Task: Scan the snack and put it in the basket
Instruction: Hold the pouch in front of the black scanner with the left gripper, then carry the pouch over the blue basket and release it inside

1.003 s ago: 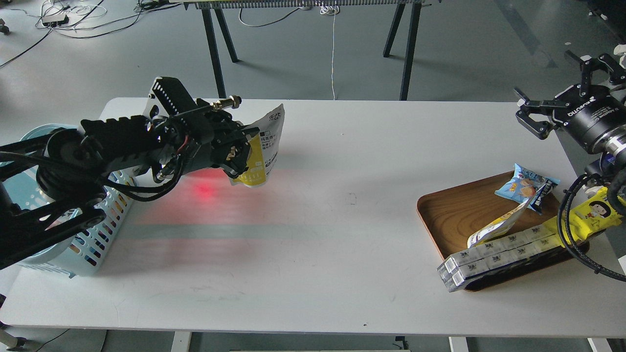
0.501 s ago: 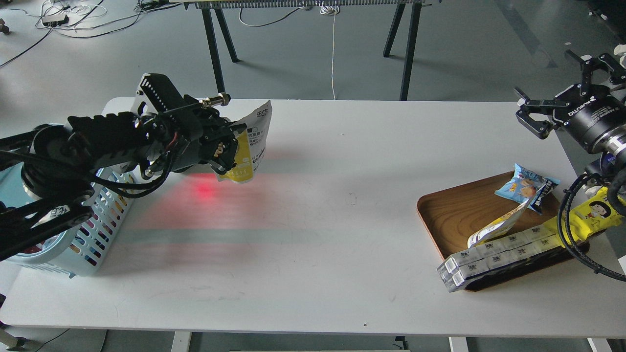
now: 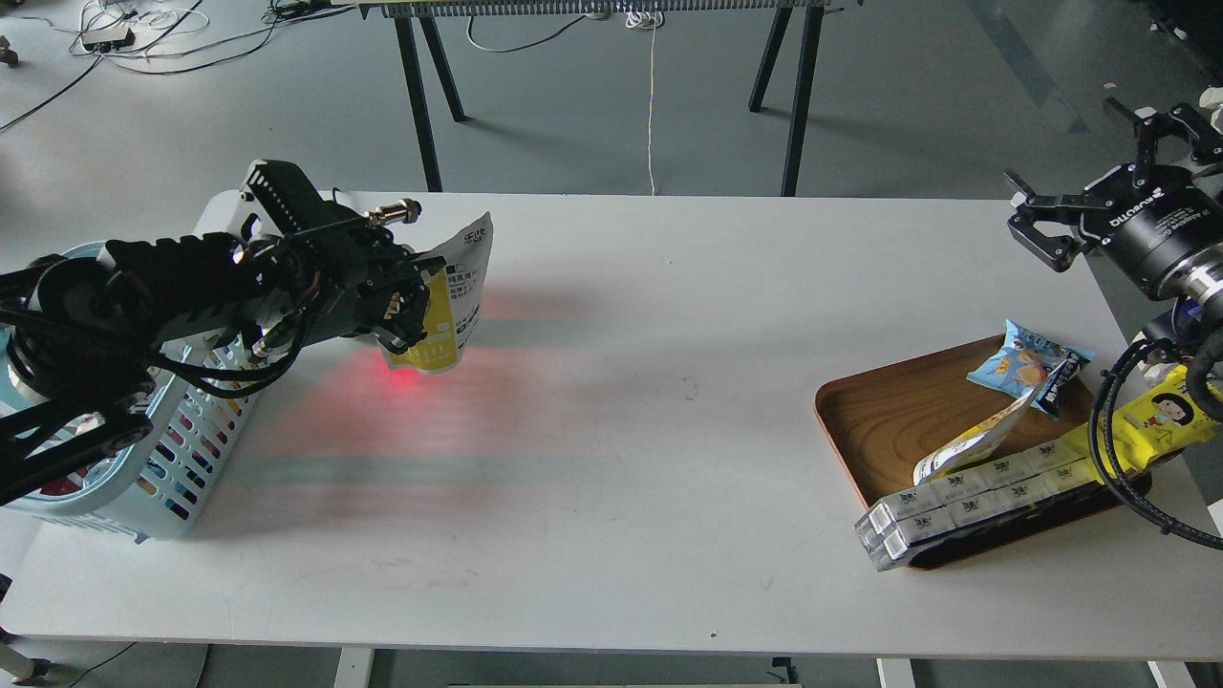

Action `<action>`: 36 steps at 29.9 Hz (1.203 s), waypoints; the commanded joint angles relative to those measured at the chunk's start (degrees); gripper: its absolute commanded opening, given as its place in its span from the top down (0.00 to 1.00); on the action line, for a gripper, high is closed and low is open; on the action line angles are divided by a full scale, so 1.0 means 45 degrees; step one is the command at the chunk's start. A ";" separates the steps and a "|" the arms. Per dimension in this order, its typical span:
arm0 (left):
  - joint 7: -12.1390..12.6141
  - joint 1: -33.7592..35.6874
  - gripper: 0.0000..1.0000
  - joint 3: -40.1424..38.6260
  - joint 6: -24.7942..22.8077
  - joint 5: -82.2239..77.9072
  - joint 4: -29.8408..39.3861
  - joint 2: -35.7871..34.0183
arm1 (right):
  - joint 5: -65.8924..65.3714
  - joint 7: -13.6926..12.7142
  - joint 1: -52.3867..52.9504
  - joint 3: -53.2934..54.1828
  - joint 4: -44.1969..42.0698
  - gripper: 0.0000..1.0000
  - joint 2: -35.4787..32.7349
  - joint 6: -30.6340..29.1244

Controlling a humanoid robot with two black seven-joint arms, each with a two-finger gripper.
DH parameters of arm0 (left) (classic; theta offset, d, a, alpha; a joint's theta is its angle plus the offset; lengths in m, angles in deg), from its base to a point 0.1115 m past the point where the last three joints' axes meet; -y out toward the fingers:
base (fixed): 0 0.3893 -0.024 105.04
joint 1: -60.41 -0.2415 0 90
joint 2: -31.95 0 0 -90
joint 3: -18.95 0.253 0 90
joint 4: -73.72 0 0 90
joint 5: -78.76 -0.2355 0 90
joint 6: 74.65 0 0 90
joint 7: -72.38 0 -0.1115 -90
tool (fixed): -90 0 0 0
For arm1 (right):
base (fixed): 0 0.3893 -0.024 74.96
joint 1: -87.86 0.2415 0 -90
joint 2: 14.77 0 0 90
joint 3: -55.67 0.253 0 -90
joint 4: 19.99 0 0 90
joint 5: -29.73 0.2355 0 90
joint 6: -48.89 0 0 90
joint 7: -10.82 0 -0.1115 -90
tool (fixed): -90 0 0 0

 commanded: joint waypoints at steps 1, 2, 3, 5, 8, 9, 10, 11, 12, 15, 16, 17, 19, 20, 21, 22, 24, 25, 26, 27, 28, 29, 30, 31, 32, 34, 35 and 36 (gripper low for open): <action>0.0013 -0.0019 0.99 0.0006 0.0000 0.0000 0.0000 -0.0014 | 0.0007 -0.0008 0.0000 0.0020 0.0000 0.01 0.0005 0.0000; -0.0006 -0.0019 0.99 0.0006 0.0000 0.0000 0.0000 0.0006 | -0.0013 0.0011 0.0000 0.0040 0.0000 0.01 0.0005 0.0000; 0.0013 0.0001 0.99 0.0006 0.0000 0.0000 0.0000 0.0006 | 0.0007 0.0011 0.0000 0.0040 0.0000 0.01 0.0005 0.0000; 0.0013 0.0001 0.99 0.0006 0.0000 0.0000 0.0000 0.0064 | -0.0013 0.0011 0.0000 0.0059 0.0000 0.01 0.0005 0.0000; 0.0013 0.0118 0.99 0.0181 0.0000 0.0000 0.0000 0.0103 | -0.0013 0.0011 0.0000 0.0059 0.0000 0.01 0.0005 0.0000; 0.0013 0.0137 0.99 0.0182 0.0000 0.0000 0.0000 0.0123 | 0.0007 -0.0008 0.0000 0.0059 0.0000 0.01 0.0005 0.0000; 0.0013 0.0138 0.99 0.0201 0.0000 0.0000 0.0000 0.0162 | 0.0007 -0.0008 0.0000 0.0059 0.0000 0.01 0.0005 0.0000; 0.0013 0.0157 0.99 0.0201 0.0000 0.0000 0.0000 0.0182 | 0.0007 -0.0008 0.0000 0.0059 0.0000 0.01 0.0005 0.0000; 0.0013 0.0215 0.99 0.0201 0.0000 0.0000 0.0000 0.0182 | -0.0013 0.0011 0.0000 0.0059 0.0000 0.01 0.0005 0.0000; 0.0013 0.0430 0.99 0.0201 0.0000 0.0000 -0.0039 0.0182 | -0.0013 0.0011 0.0000 0.0059 0.0000 0.01 0.0005 0.0000; 0.0013 0.0527 0.99 0.0182 0.0000 0.0000 -0.0039 0.0201 | -0.0013 0.0011 0.0000 0.0059 0.0000 0.01 0.0005 0.0000; 0.0013 0.0625 0.98 0.0162 0.0000 0.0000 -0.0058 0.0259 | 0.0007 0.0011 0.0000 0.0059 0.0000 0.01 0.0005 0.0000; 0.0013 0.0898 0.98 0.0162 0.0000 0.0000 -0.0097 0.0570 | -0.0013 0.0011 0.0000 0.0059 0.0000 0.01 0.0024 0.0000; 0.0013 0.1015 0.98 0.0162 0.0000 0.0000 -0.0117 0.0785 | 0.0007 -0.0008 0.0000 0.0059 0.0000 0.01 0.0024 0.0000; 0.0013 0.1094 0.98 0.0162 0.0000 0.0000 -0.0117 0.0923 | -0.0013 -0.0008 0.0000 0.0059 0.0000 0.01 0.0024 0.0000; 0.0013 0.1114 0.98 0.0104 0.0000 0.0000 -0.0137 0.1021 | 0.0007 -0.0008 0.0000 0.0059 0.0000 0.01 0.0005 0.0000; 0.0013 0.1114 0.98 0.0045 0.0000 0.0000 -0.0137 0.1158 | -0.0013 -0.0008 0.0019 0.0059 0.0000 0.01 0.0005 0.0000; 0.0013 0.1114 0.98 0.0045 0.0000 0.0000 -0.0137 0.1216 | -0.0013 -0.0008 0.0019 0.0059 0.0000 0.01 0.0005 0.0000; 0.0013 0.1095 0.98 0.0045 0.0000 0.0000 -0.0137 0.1256 | -0.0013 -0.0008 0.0019 0.0040 0.0000 0.01 -0.0015 0.0000; 0.0032 0.1056 0.98 0.0045 0.0000 0.0000 -0.0137 0.1275 | -0.0013 -0.0008 0.0019 0.0040 0.0019 0.01 -0.0034 0.0000; 0.0071 0.0978 0.98 0.0045 0.0000 0.0000 -0.0137 0.1276 | -0.0013 -0.0008 0.0039 0.0040 0.0019 0.01 -0.0035 0.0000; 0.0110 0.0939 0.98 0.0026 0.0000 0.0000 -0.0137 0.1276 | -0.0013 -0.0008 0.0020 0.0059 0.0019 0.01 -0.0054 0.0000; 0.0188 0.0919 0.98 0.0006 0.0000 0.0000 -0.0156 0.1256 | -0.0013 -0.0008 0.0039 0.0059 0.0019 0.01 -0.0054 0.0000; 0.0208 0.0900 0.98 0.0006 0.0000 0.0000 -0.0176 0.1217 | -0.0013 -0.0008 0.0039 0.0040 0.0019 0.01 -0.0073 0.0000; 0.0208 0.0899 0.98 -0.0014 0.0000 0.0000 -0.0176 0.1178 | -0.0013 -0.0008 0.0039 0.0059 0.0019 0.01 -0.0074 0.0000; 0.0208 0.0899 0.98 0.0006 0.0000 0.0000 -0.0176 0.1042 | -0.0013 -0.0008 0.0039 0.0040 0.0019 0.01 -0.0054 0.0000; 0.0189 0.0919 0.98 0.0025 0.0000 0.0000 -0.0176 0.0944 | -0.0013 -0.0008 0.0039 0.0040 0.0019 0.01 -0.0054 0.0000; 0.0170 0.0919 0.98 0.0083 0.0000 0.0000 -0.0156 0.0847 | -0.0013 -0.0008 0.0039 0.0059 0.0039 0.01 -0.0054 0.0000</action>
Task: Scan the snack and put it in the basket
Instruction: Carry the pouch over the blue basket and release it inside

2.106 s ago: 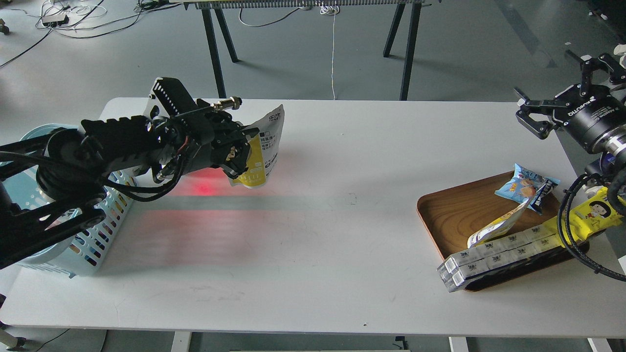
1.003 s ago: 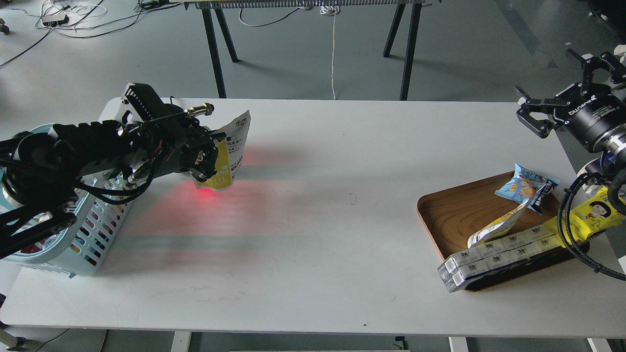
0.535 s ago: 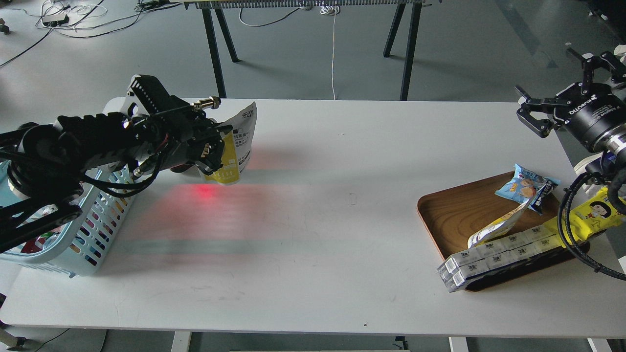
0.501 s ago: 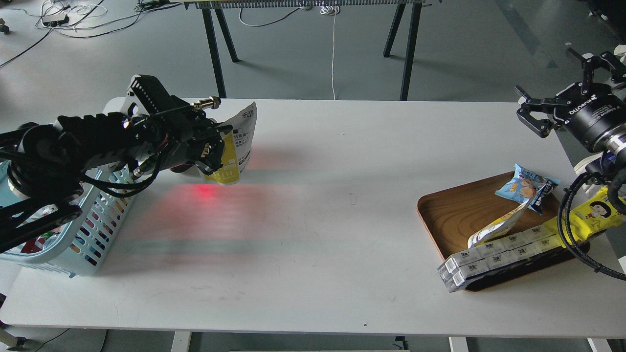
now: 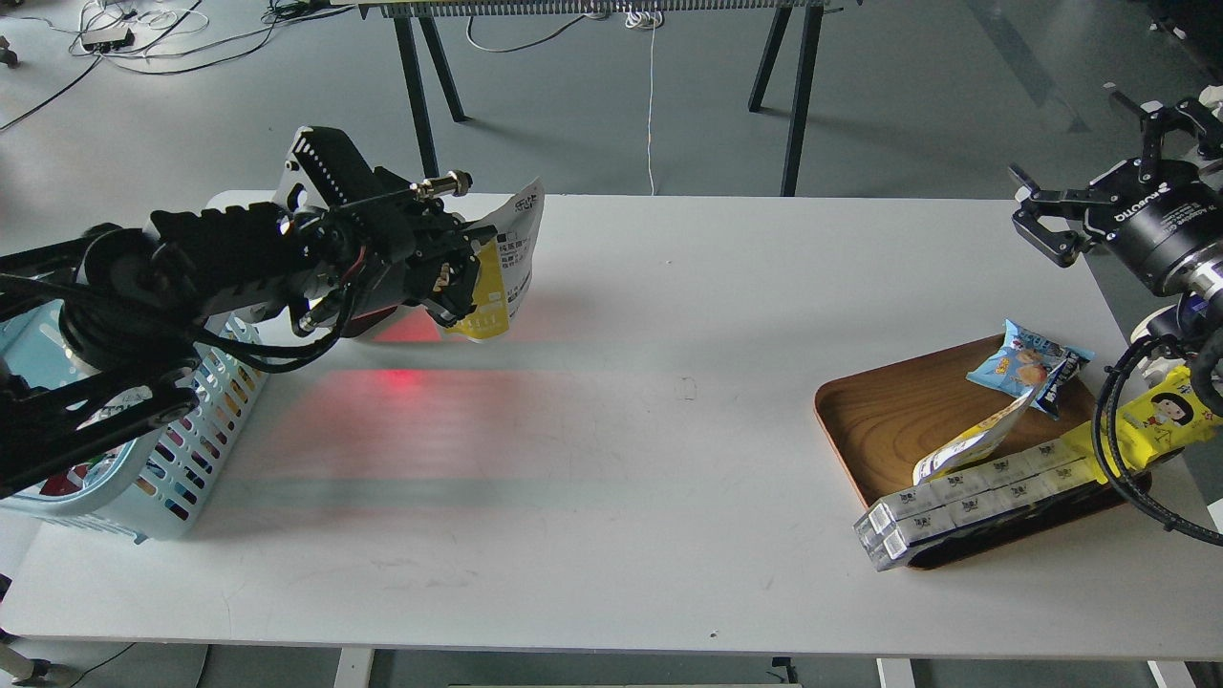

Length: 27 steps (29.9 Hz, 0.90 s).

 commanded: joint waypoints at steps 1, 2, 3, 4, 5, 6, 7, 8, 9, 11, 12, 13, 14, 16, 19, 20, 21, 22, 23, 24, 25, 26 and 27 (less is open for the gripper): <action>-0.0049 0.0033 0.98 0.0121 0.0000 0.0000 0.0018 -0.0294 | -0.0001 0.0001 0.0000 0.0011 0.0020 0.01 0.0008 0.0000; -0.0068 0.0014 0.98 0.0160 0.0000 0.0000 0.0037 -0.0333 | -0.0001 0.0001 0.0000 0.0011 0.0020 0.01 0.0008 0.0000; -0.0068 -0.0006 0.98 0.0180 0.0000 0.0000 0.0037 -0.0333 | -0.0001 0.0001 0.0000 0.0011 0.0020 0.01 0.0028 0.0000; -0.0088 -0.0006 0.98 0.0180 0.0000 0.0000 0.0037 -0.0333 | -0.0001 0.0001 0.0000 0.0011 0.0000 0.01 0.0028 0.0000; -0.0088 -0.0006 0.98 0.0180 0.0000 0.0000 0.0037 -0.0333 | -0.0001 0.0001 0.0000 0.0011 0.0020 0.01 0.0028 0.0000; -0.0068 -0.0006 0.98 0.0180 0.0000 0.0000 0.0037 -0.0333 | -0.0001 0.0001 0.0000 0.0011 0.0000 0.01 0.0009 0.0000; -0.0068 -0.0006 0.98 0.0180 0.0000 0.0000 0.0037 -0.0333 | -0.0001 0.0001 0.0000 0.0011 0.0000 0.01 0.0008 0.0000; -0.0088 0.0014 0.98 0.0161 0.0000 0.0000 0.0037 -0.0333 | -0.0001 0.0001 0.0000 0.0011 0.0000 0.01 0.0008 0.0000; -0.0088 0.0014 0.98 0.0161 0.0000 0.0000 0.0037 -0.0372 | -0.0001 0.0001 0.0000 0.0011 0.0000 0.01 0.0008 0.0000; -0.0146 0.0072 0.98 0.0044 0.0000 0.0000 0.0057 -0.0508 | -0.0001 0.0001 0.0000 0.0011 0.0000 0.01 -0.0030 0.0000; -0.0166 0.0150 0.98 0.0005 0.0000 0.0000 0.0057 -0.0741 | -0.0001 0.0001 0.0000 -0.0009 0.0020 0.01 -0.0031 0.0000; -0.0185 0.0189 0.98 -0.0034 0.0000 0.0000 0.0057 -0.1014 | -0.0001 0.0001 0.0000 0.0010 0.0000 0.01 -0.0031 0.0000; -0.0166 0.0228 0.98 -0.0112 0.0000 0.0000 0.0038 -0.1230 | -0.0001 0.0001 0.0019 0.0011 0.0000 0.01 -0.0011 0.0000; -0.0166 0.0345 0.98 -0.0482 0.0000 0.0373 0.0057 -0.1485 | -0.0001 0.0001 0.0020 0.0010 0.0000 0.01 0.0008 0.0000; -0.0185 0.0365 0.98 -0.1282 0.0000 0.0765 0.0096 -0.2030 | -0.0001 0.0001 0.0059 -0.0009 0.0000 0.01 0.0047 0.0000; -0.0205 0.0385 0.98 -0.1555 0.0000 0.0940 0.0096 -0.2284 | -0.0001 0.0001 0.0078 -0.0009 0.0000 0.01 0.0047 0.0000; -0.0224 0.0423 0.98 -0.1771 0.0000 0.1135 0.0096 -0.2480 | -0.0020 0.0001 0.0098 -0.0009 0.0000 0.01 0.0047 0.0000; -0.0225 0.0501 0.98 -0.2024 0.0000 0.1447 0.0096 -0.2637 | -0.0001 0.0001 0.0117 -0.0009 0.0000 0.01 0.0047 0.0000; -0.0205 0.0618 0.98 -0.2278 0.0000 0.1759 0.0096 -0.2773 | -0.0020 0.0001 0.0117 -0.0009 0.0000 0.01 0.0047 0.0000; -0.0224 0.0755 0.98 -0.2609 0.0000 0.2110 0.0096 -0.2910 | -0.0021 0.0001 0.0117 -0.0009 0.0000 0.01 0.0028 0.0000; -0.0225 0.0833 0.98 -0.2922 0.0000 0.2462 0.0096 -0.3105 | -0.0021 0.0001 0.0117 -0.0009 0.0000 0.01 0.0028 0.0000; -0.0225 0.0834 0.98 -0.3177 0.0000 0.2717 0.0096 -0.3300 | -0.0021 0.0001 0.0117 -0.0009 0.0000 0.01 0.0028 0.0000; -0.0225 0.0834 0.98 -0.3469 0.0000 0.2971 0.0096 -0.3515 | -0.0021 0.0001 0.0117 -0.0009 0.0000 0.01 0.0028 0.0000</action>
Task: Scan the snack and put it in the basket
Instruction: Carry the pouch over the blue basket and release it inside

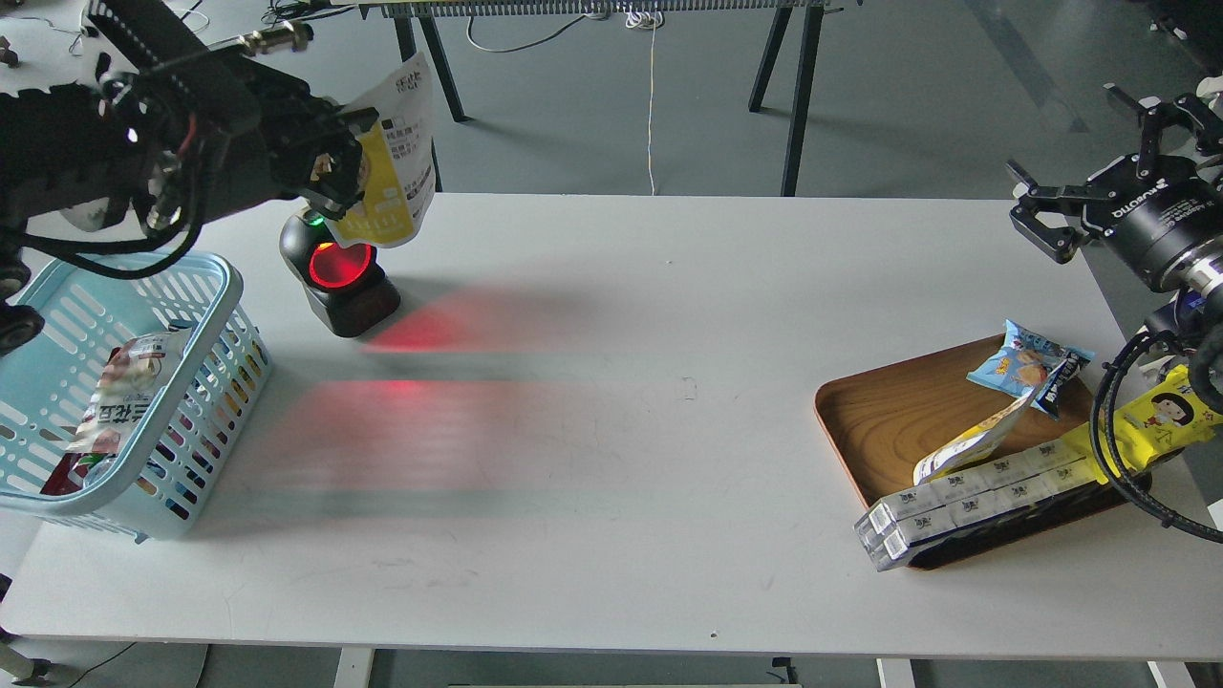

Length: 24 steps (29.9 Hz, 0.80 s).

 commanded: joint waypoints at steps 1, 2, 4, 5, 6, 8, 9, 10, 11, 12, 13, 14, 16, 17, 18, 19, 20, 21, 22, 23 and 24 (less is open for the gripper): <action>-0.0022 0.0095 0.98 -0.1046 0.0000 0.1008 -0.0003 -0.0736 | -0.0001 0.0001 0.0004 0.0000 0.0001 0.01 -0.0015 0.0000; -0.0061 0.0095 0.98 -0.1300 0.0000 0.1242 -0.0003 -0.0912 | -0.0001 0.0001 0.0004 0.0000 0.0001 0.01 -0.0035 0.0000; -0.0256 0.0075 0.98 -0.1575 0.0000 0.1614 -0.0023 -0.1400 | -0.0001 0.0001 0.0004 0.0000 0.0001 0.01 -0.0054 0.0000; -0.0411 0.0075 0.98 -0.1595 0.0000 0.1770 -0.0023 -0.1692 | -0.0001 0.0001 0.0004 0.0000 0.0001 0.01 -0.0074 0.0000; -0.0568 0.0075 0.98 -0.1596 0.0000 0.1849 -0.0042 -0.1966 | -0.0020 -0.0019 0.0004 0.0000 0.0001 0.01 -0.0074 0.0000; -0.1016 0.0017 0.98 -0.1518 0.0000 0.1889 -0.0101 -0.2610 | -0.0079 0.0001 0.0024 0.0000 0.0001 0.01 -0.0093 0.0000; -0.1270 -0.0042 0.97 -0.1460 0.0000 0.1889 -0.0140 -0.2942 | -0.0137 0.0001 0.0043 0.0000 0.0001 0.01 -0.0094 0.0000; -0.1485 -0.0081 0.97 -0.1382 0.0000 0.1889 -0.0198 -0.3235 | -0.0176 0.0001 0.0063 0.0000 0.0001 0.01 -0.0094 0.0000; -0.1738 -0.0101 0.97 -0.1207 0.0000 0.1889 -0.0257 -0.3586 | -0.0177 -0.0019 0.0101 0.0000 0.0001 0.01 -0.0094 0.0000; -0.1992 -0.0101 0.97 -0.0915 0.0000 0.1889 -0.0296 -0.3880 | -0.0177 -0.0019 0.0121 0.0000 0.0001 0.01 -0.0094 0.0000; -0.2188 -0.0101 0.97 -0.0661 0.0000 0.1889 -0.0335 -0.4173 | -0.0177 -0.0019 0.0141 0.0000 0.0020 0.01 -0.0094 0.0000; -0.2364 -0.0101 0.97 -0.0387 0.0000 0.1889 -0.0374 -0.4485 | -0.0177 -0.0019 0.0141 0.0000 0.0020 0.01 -0.0094 0.0000; -0.2735 -0.0101 0.97 0.0373 0.0000 0.1889 -0.0452 -0.5227 | -0.0196 -0.0019 0.0180 0.0000 0.0020 0.01 -0.0074 0.0000; -0.2911 -0.0101 0.97 0.0860 0.0000 0.1889 -0.0491 -0.5578 | -0.0196 -0.0019 0.0199 -0.0020 0.0020 0.01 -0.0055 0.0000; -0.3068 -0.0101 0.97 0.1233 0.0000 0.1889 -0.0530 -0.5872 | -0.0196 -0.0019 0.0219 -0.0020 0.0020 0.01 -0.0054 0.0000; -0.3224 -0.0101 0.96 0.1700 0.0000 0.1889 -0.0589 -0.6184 | -0.0216 -0.0019 0.0219 -0.0020 0.0039 0.01 -0.0035 0.0000; -0.3380 -0.0101 0.96 0.2072 0.0000 0.1889 -0.0589 -0.6497 | -0.0216 -0.0019 0.0219 -0.0020 0.0040 0.01 -0.0035 0.0000; -0.3536 -0.0101 0.96 0.2482 0.0000 0.1889 -0.0589 -0.6828 | -0.0235 -0.0038 0.0238 -0.0020 0.0040 0.01 -0.0035 0.0000; -0.3693 -0.0081 0.96 0.2931 0.0000 0.1889 -0.0589 -0.7122 | -0.0313 -0.0019 0.0258 -0.0020 0.0040 0.01 -0.0035 0.0000; -0.3810 -0.0081 0.96 0.3322 0.0000 0.1889 -0.0609 -0.7357 | -0.0410 -0.0038 0.0297 -0.0020 0.0040 0.01 -0.0016 0.0000; -0.3908 -0.0081 0.96 0.3655 0.0000 0.1889 -0.0628 -0.7553 | -0.0450 -0.0019 0.0297 -0.0020 0.0040 0.01 -0.0015 0.0000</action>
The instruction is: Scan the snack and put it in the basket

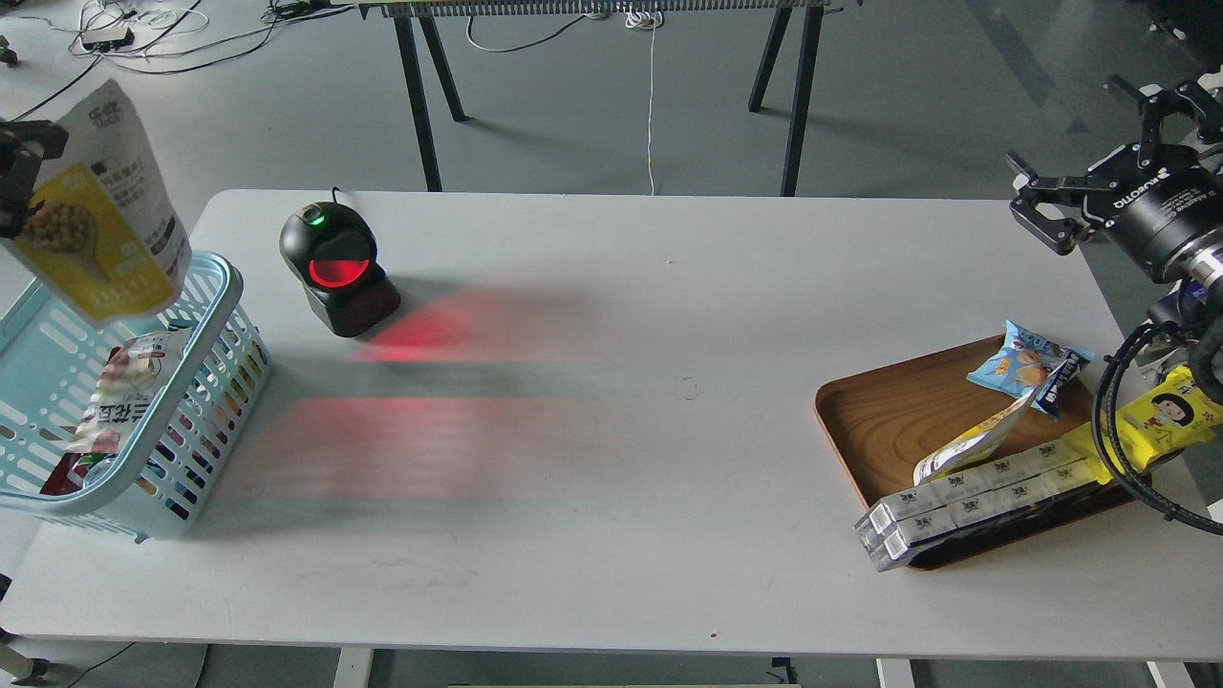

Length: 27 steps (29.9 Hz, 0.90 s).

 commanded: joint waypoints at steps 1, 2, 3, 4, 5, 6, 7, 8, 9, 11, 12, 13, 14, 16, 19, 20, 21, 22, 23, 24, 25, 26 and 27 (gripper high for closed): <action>-0.0385 0.0018 0.96 0.1392 0.0050 -0.0001 -0.0039 -0.0840 | -0.0179 -0.0011 0.0046 0.0000 -0.0018 0.01 0.0020 0.0000; -0.0424 0.0018 0.96 0.1646 0.0398 0.0018 -0.0058 -0.0997 | -0.0218 0.0008 0.0065 0.0000 -0.0018 0.01 0.0020 0.0000; -0.0443 0.0018 0.96 0.1939 0.0750 0.0018 -0.0136 -0.1114 | -0.0237 -0.0011 0.0104 0.0000 0.0002 0.01 0.0020 0.0000; -0.0482 0.0018 0.96 0.2213 0.1082 -0.0001 -0.0272 -0.1193 | -0.0237 -0.0012 0.0124 0.0000 0.0002 0.01 0.0039 0.0000; -0.0541 0.0018 0.96 0.2370 0.1279 -0.0001 -0.0312 -0.1232 | -0.0238 -0.0012 0.0124 0.0000 0.0002 0.01 0.0039 0.0000; -0.0657 0.0018 0.96 0.2468 0.1416 -0.0001 -0.0312 -0.1291 | -0.0257 -0.0012 0.0124 0.0000 0.0002 0.01 0.0058 0.0000; -0.0755 0.0018 0.96 0.2508 0.1553 -0.0001 -0.0351 -0.1291 | -0.0257 -0.0012 0.0124 0.0000 0.0021 0.01 0.0059 0.0000; -0.0775 0.0018 0.96 0.2508 0.1612 -0.0001 -0.0390 -0.1330 | -0.0257 -0.0012 0.0124 0.0000 0.0021 0.01 0.0059 0.0000; -0.0795 0.0038 0.96 0.2508 0.1632 -0.0001 -0.0410 -0.1350 | -0.0257 -0.0012 0.0124 0.0000 0.0041 0.01 0.0059 0.0000; -0.0814 0.0077 0.96 0.2489 0.1729 0.0018 -0.0507 -0.1330 | -0.0257 -0.0012 0.0124 0.0000 0.0099 0.01 0.0059 0.0000; -0.0815 0.0077 0.96 0.2489 0.1807 0.0018 -0.0604 -0.1311 | -0.0257 -0.0012 0.0124 0.0000 0.0099 0.01 0.0059 0.0000; -0.0815 0.0077 0.96 0.2469 0.1866 0.0018 -0.0624 -0.1291 | -0.0257 -0.0012 0.0124 0.0000 0.0099 0.01 0.0059 0.0000; -0.0815 0.0096 0.95 0.2469 0.1925 0.0018 -0.0644 -0.1252 | -0.0257 -0.0012 0.0124 0.0000 0.0099 0.01 0.0059 0.0000; -0.0815 0.0116 0.91 0.2469 0.2022 0.0018 -0.0644 -0.1213 | -0.0257 -0.0012 0.0124 0.0000 0.0099 0.01 0.0059 0.0000; -0.0776 0.0194 0.72 0.2372 0.2354 0.0057 -0.0644 -0.1154 | -0.0257 -0.0012 0.0124 0.0000 0.0138 0.01 0.0059 0.0000; -0.0776 0.0213 0.61 0.2352 0.2452 0.0077 -0.0644 -0.1135 | -0.0257 -0.0012 0.0124 0.0000 0.0138 0.01 0.0059 0.0000; -0.0776 0.0330 0.43 0.2275 0.2549 0.0270 -0.0664 -0.1096 | -0.0257 -0.0012 0.0144 0.0000 0.0138 0.01 0.0059 0.0000; -0.0737 0.0486 0.27 0.2235 0.2608 0.0620 -0.0644 -0.1018 | -0.0257 -0.0012 0.0144 0.0000 0.0138 0.01 0.0039 0.0000; -0.0659 0.0661 0.14 0.2196 0.2609 0.1165 -0.0644 -0.0902 | -0.0257 -0.0012 0.0163 0.0000 0.0138 0.01 0.0058 0.0000; -0.0620 0.0837 0.08 0.2176 0.2609 0.1674 -0.0644 -0.0804 | -0.0257 -0.0012 0.0183 0.0000 0.0158 0.01 0.0039 0.0000; -0.0542 0.0993 0.05 0.2176 0.2628 0.2239 -0.0644 -0.0668 | -0.0257 -0.0012 0.0241 0.0000 0.0216 0.01 0.0039 0.0000; -0.0367 0.1130 0.02 0.2176 0.2648 0.2844 -0.0644 -0.0453 | -0.0276 -0.0012 0.0241 0.0000 0.0255 0.01 0.0039 0.0000; -0.0172 0.1228 0.01 0.2176 0.2667 0.3353 -0.0644 -0.0239 | -0.0257 -0.0031 0.0261 0.0000 0.0294 0.01 0.0039 0.0000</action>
